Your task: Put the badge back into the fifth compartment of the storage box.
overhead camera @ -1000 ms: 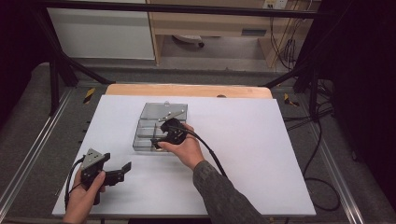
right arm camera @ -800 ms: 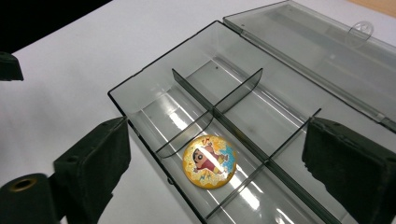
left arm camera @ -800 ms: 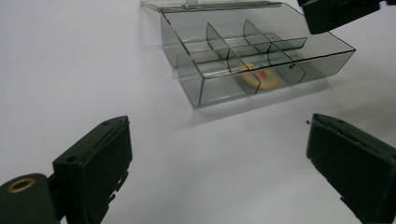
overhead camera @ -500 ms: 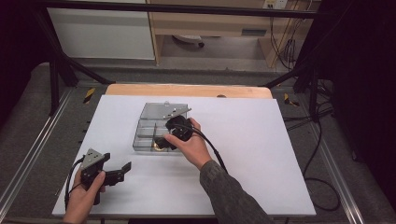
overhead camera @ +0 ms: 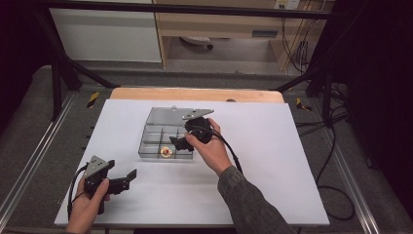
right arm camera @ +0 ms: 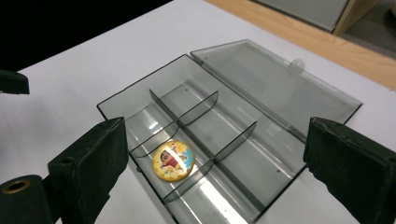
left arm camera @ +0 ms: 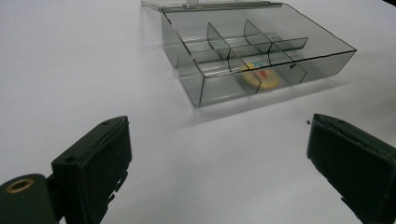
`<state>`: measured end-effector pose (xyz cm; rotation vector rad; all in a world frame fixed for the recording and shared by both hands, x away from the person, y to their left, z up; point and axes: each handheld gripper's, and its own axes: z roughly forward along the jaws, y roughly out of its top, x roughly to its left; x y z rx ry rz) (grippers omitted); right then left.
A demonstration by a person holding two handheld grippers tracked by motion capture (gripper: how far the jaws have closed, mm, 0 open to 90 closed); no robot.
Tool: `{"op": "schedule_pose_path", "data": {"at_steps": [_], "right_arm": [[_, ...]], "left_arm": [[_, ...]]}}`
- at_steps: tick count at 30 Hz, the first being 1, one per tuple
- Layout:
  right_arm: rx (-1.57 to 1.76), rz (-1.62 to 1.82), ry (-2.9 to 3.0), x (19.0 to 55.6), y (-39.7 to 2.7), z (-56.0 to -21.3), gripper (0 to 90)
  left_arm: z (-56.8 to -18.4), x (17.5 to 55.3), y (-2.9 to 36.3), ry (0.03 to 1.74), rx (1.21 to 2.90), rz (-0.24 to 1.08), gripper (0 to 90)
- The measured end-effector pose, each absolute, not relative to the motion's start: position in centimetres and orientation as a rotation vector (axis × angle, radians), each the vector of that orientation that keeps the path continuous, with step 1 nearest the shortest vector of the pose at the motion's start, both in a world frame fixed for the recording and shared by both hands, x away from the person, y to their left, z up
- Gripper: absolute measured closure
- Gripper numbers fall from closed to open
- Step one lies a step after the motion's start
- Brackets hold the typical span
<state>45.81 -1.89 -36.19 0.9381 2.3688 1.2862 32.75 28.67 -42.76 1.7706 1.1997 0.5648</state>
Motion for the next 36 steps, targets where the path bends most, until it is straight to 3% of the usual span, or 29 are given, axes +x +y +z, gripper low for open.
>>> {"op": "schedule_pose_path", "data": {"at_steps": [36], "right_arm": [[0.995,1.404,2.224,45.1,-9.8,-34.9,3.9]], "left_arm": [[-42.5,31.5,28.6,1.220,1.718,0.591,6.2]]}}
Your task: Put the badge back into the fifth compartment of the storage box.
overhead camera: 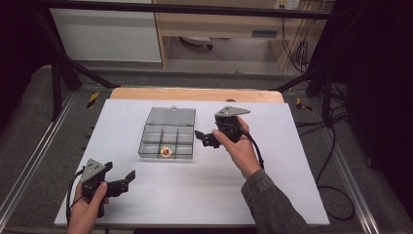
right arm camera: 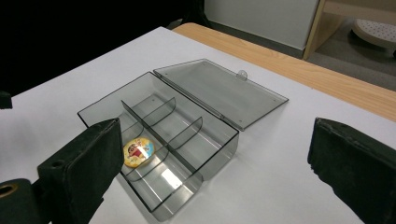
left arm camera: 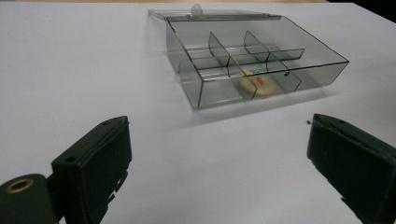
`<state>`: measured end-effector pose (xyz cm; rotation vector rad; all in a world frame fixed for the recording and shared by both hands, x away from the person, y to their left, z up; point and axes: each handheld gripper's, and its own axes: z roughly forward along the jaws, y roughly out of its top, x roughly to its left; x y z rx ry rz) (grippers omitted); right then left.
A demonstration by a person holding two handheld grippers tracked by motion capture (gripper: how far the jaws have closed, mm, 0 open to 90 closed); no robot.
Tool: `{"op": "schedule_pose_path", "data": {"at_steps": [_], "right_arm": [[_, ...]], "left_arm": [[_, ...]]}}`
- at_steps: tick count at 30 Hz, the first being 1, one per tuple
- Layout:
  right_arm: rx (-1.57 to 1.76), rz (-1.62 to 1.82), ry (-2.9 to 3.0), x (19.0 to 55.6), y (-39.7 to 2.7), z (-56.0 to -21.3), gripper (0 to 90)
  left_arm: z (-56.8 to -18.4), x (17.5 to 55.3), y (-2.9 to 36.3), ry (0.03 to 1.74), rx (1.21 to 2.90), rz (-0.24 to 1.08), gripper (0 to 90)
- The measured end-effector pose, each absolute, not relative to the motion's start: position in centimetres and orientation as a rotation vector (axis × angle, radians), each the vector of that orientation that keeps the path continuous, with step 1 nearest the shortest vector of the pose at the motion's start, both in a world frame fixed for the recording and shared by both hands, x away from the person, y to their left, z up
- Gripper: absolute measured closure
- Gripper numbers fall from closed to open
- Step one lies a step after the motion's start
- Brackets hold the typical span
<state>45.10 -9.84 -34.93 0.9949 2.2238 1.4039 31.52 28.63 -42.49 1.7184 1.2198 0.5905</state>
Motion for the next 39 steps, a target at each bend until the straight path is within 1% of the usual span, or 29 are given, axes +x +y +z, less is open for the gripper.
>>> {"op": "schedule_pose_path", "data": {"at_steps": [15,23,32,39], "right_arm": [[1.027,1.439,2.152,43.7,-14.3,-34.8,4.4],[1.042,1.466,2.113,41.6,-17.9,-35.2,6.3],[1.063,1.447,2.034,38.8,-22.0,-37.3,6.0],[1.114,1.428,1.964,37.0,-25.0,-38.8,5.8]], "left_arm": [[-42.9,31.5,28.8,1.235,1.715,0.577,6.0],[-42.8,31.5,28.8,1.227,1.708,0.581,6.0],[-42.7,31.5,28.7,1.206,1.699,0.572,6.2],[-42.8,31.5,29.0,1.220,1.674,0.565,6.4]]}}
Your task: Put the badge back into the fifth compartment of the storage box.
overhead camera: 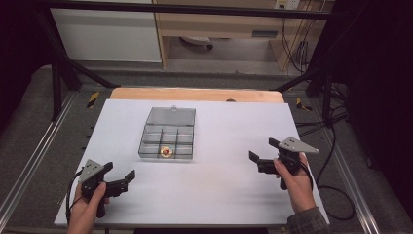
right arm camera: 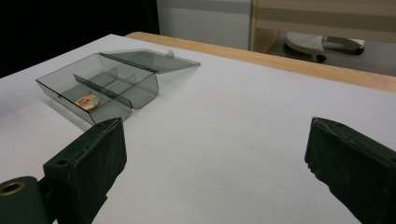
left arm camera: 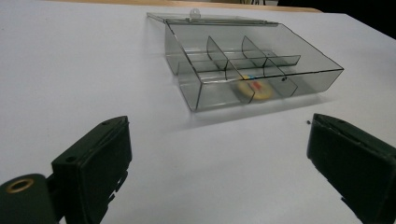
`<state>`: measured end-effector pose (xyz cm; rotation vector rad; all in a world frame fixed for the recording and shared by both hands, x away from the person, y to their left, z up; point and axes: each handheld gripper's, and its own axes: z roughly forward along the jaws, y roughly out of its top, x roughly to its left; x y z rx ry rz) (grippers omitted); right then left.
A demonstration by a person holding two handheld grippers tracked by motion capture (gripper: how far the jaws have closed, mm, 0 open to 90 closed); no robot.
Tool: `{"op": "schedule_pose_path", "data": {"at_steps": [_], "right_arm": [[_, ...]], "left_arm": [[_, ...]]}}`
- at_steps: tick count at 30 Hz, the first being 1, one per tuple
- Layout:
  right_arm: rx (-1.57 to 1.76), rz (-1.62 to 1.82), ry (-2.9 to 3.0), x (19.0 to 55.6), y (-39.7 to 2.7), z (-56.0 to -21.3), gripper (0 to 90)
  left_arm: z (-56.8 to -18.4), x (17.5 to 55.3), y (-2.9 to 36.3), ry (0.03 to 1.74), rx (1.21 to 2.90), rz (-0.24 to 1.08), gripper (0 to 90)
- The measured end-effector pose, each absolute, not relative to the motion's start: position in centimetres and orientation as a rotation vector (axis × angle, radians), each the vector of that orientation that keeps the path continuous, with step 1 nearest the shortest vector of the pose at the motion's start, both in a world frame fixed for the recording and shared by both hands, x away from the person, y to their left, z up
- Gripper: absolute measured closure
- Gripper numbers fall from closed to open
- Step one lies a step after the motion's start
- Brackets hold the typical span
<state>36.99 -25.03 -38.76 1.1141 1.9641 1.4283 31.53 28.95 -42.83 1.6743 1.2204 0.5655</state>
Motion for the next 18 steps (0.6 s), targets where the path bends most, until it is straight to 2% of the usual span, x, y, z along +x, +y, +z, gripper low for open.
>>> {"op": "schedule_pose_path", "data": {"at_steps": [11,18], "right_arm": [[1.230,1.296,1.978,35.1,-27.0,-42.6,4.9],[1.282,1.146,2.050,35.6,-25.7,-44.5,5.7]], "left_arm": [[-42.9,31.7,29.1,1.229,1.655,0.577,6.6],[-42.7,31.8,28.9,1.220,1.659,0.591,6.7]]}}
